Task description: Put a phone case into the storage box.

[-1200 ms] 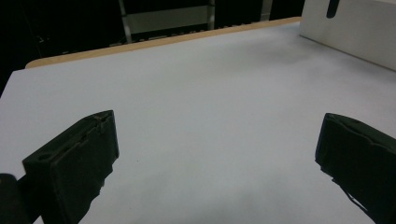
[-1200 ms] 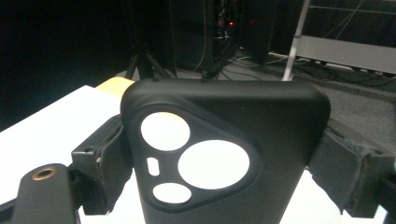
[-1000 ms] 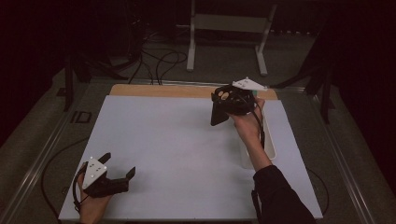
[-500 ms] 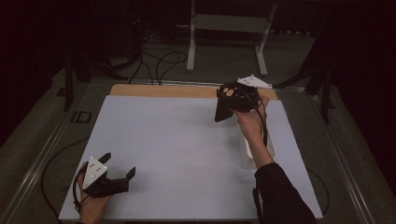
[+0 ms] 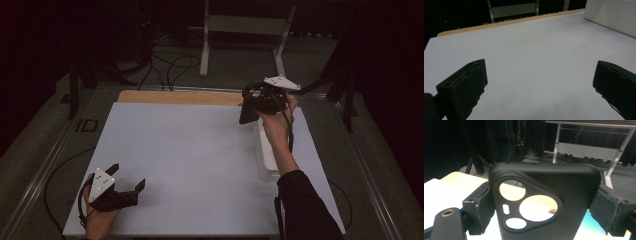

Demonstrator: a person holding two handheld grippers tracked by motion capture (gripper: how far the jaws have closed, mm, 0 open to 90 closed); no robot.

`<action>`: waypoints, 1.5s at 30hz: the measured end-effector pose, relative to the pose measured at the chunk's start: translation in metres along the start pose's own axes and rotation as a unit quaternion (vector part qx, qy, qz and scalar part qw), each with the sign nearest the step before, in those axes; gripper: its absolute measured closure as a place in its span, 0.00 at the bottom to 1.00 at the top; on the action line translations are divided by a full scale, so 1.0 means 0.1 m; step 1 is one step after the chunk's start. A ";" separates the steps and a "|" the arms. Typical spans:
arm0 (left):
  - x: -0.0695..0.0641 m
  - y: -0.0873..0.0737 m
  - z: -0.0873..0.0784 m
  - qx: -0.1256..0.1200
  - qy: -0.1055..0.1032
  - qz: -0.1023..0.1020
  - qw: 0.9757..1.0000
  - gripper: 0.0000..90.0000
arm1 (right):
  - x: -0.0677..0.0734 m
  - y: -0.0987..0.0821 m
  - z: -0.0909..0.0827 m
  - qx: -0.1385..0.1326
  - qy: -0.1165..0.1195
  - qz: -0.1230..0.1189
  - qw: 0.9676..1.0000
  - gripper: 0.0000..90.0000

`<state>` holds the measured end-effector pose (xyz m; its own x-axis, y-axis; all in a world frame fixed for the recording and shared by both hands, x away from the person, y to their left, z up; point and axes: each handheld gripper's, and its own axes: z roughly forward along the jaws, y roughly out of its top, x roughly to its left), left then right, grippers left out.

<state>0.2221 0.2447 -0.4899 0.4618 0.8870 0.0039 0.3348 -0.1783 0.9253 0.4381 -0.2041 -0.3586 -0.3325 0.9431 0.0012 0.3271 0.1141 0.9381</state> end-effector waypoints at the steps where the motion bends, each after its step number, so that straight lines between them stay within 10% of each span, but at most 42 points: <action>1: 0.00 0.00 0.00 0.000 0.000 0.001 1.000 0.00 | -0.01 0.01 0.00 0.000 -0.003 -0.001 1.000 0.16; 45: 0.00 0.00 0.00 -0.001 0.000 -0.001 1.000 0.00 | -0.52 -0.21 0.18 0.049 -0.099 0.025 0.994 0.15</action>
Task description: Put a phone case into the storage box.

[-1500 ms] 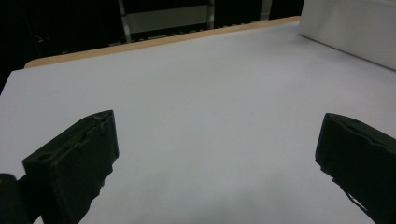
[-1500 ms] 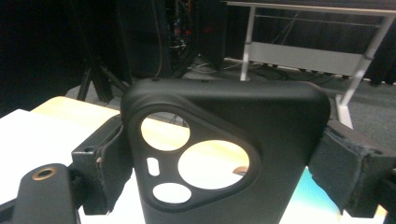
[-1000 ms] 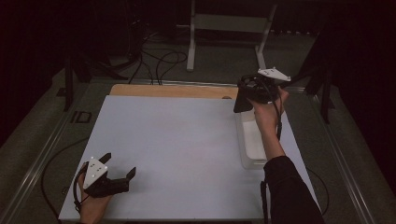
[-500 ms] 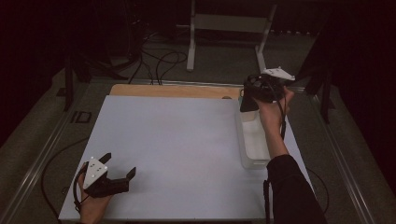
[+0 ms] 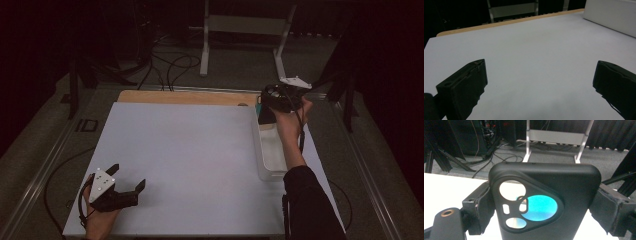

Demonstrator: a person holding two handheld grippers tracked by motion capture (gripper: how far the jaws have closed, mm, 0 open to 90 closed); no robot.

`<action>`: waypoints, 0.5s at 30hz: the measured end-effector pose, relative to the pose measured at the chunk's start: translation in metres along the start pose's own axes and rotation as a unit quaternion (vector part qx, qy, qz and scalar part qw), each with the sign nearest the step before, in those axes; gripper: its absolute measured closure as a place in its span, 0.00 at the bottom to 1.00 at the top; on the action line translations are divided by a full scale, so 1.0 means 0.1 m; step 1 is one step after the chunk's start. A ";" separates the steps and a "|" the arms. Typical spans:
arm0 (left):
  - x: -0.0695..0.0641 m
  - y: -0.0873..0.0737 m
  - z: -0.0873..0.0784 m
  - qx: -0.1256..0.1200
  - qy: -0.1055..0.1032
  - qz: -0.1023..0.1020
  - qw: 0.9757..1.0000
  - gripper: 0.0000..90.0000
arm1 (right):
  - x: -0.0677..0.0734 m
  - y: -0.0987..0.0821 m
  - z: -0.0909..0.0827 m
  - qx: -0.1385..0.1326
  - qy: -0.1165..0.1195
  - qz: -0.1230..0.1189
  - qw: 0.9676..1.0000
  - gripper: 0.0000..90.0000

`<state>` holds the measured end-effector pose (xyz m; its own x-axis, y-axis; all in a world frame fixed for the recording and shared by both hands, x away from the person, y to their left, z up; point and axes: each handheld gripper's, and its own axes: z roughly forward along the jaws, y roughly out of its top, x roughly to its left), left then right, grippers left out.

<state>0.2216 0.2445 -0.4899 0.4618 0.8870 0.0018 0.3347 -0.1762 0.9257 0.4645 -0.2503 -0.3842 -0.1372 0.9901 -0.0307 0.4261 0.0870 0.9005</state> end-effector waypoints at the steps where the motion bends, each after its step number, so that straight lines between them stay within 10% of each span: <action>1: 0.00 0.00 0.00 0.000 0.000 0.000 1.000 0.00 | 0.00 -0.01 0.02 0.002 0.000 0.000 1.000 0.15; 15: 0.00 0.00 0.00 0.001 0.000 0.001 1.000 0.00 | 0.03 -0.21 0.21 0.033 -0.013 -0.001 0.999 0.15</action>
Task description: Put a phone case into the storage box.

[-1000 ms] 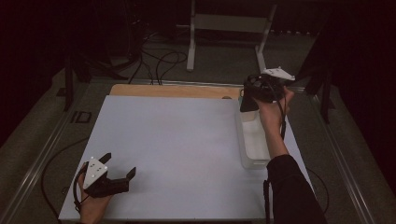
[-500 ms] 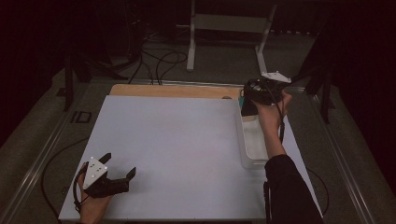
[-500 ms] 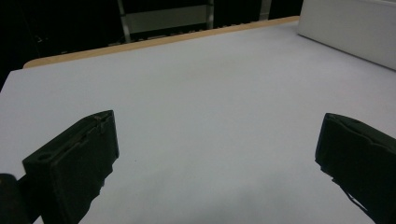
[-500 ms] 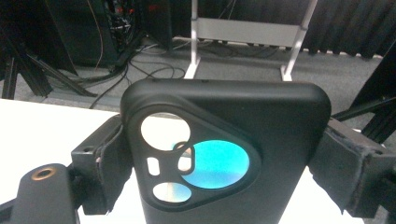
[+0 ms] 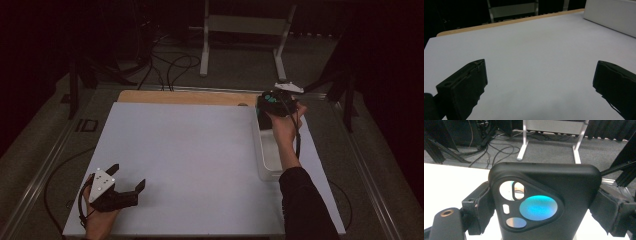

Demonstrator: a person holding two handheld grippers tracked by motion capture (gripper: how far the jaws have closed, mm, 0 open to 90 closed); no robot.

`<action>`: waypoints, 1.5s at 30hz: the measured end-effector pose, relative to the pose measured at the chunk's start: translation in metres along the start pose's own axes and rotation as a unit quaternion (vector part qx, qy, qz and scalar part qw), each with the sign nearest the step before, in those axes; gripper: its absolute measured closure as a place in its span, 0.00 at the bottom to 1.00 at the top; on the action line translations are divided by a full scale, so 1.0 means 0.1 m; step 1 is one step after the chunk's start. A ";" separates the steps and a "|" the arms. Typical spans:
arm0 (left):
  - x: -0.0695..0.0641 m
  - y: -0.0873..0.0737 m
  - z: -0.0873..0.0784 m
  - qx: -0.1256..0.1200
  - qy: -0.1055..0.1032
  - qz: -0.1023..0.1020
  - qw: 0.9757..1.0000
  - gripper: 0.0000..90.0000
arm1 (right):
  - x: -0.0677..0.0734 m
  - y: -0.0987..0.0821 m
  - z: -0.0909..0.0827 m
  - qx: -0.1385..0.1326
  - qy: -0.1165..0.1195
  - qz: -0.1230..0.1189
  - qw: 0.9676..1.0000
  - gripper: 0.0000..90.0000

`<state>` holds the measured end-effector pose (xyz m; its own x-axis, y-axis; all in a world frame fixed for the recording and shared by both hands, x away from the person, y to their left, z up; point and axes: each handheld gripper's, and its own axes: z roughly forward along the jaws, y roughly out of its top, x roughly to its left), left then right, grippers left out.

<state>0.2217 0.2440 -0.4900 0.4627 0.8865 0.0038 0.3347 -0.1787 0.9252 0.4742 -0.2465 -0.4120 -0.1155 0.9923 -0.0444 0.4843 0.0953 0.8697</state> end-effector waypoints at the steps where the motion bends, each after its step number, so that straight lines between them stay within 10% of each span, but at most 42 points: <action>1: 0.00 0.00 0.00 0.000 0.000 0.000 1.000 0.00 | 0.00 -0.01 0.01 0.002 0.001 0.000 1.000 0.15; 12: 0.00 0.00 0.00 0.000 -0.001 0.000 1.000 0.00 | 0.05 -0.10 0.19 0.041 -0.014 0.003 0.999 0.15; 45: 0.00 0.00 0.01 0.001 -0.001 0.000 1.000 0.00 | 0.01 -0.09 0.26 0.041 -0.005 -0.002 0.999 0.12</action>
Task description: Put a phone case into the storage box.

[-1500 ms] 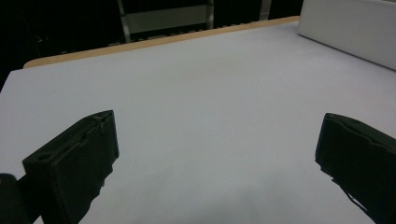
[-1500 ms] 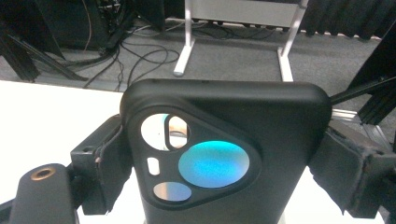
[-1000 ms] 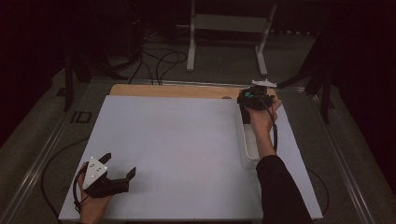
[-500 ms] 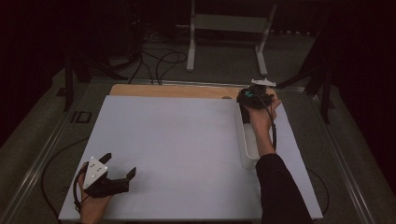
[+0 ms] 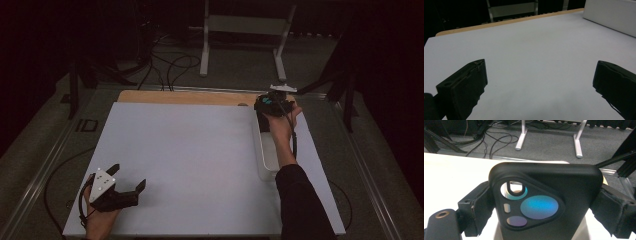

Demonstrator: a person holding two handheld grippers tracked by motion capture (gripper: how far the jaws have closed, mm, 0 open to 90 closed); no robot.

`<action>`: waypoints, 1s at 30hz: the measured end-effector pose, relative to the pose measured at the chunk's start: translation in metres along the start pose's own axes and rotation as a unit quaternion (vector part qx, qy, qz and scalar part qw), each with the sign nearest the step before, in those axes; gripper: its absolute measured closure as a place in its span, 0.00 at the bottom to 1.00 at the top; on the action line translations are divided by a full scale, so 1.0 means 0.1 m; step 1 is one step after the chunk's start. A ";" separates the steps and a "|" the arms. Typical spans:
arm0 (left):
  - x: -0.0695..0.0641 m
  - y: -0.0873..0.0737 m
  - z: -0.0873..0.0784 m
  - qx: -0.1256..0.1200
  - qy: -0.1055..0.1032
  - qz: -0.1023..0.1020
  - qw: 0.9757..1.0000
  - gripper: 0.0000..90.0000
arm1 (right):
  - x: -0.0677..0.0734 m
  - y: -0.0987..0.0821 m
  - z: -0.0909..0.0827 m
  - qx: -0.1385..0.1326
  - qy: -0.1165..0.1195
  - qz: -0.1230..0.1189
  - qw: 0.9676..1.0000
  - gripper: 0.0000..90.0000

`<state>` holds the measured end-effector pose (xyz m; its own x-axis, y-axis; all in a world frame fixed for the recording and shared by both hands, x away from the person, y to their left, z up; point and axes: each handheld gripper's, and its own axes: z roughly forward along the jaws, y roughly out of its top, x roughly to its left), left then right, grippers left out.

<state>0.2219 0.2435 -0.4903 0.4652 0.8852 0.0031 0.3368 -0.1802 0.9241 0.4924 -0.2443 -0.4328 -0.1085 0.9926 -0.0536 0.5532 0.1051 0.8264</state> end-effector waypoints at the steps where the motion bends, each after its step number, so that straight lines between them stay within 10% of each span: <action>1: 0.00 0.00 0.00 0.000 0.000 0.000 1.000 0.00 | 0.00 0.00 0.00 0.000 0.001 0.000 1.000 0.12; 30: 0.01 0.00 -0.01 0.000 0.001 -0.001 1.000 0.00 | -0.02 0.00 -0.01 -0.011 0.015 0.007 1.000 0.10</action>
<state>0.2217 0.2442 -0.4900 0.4622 0.8868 0.0024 0.3377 -0.1785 0.9242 0.4921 -0.2465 -0.4317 -0.1266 0.9916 -0.0256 0.5364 0.0901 0.8392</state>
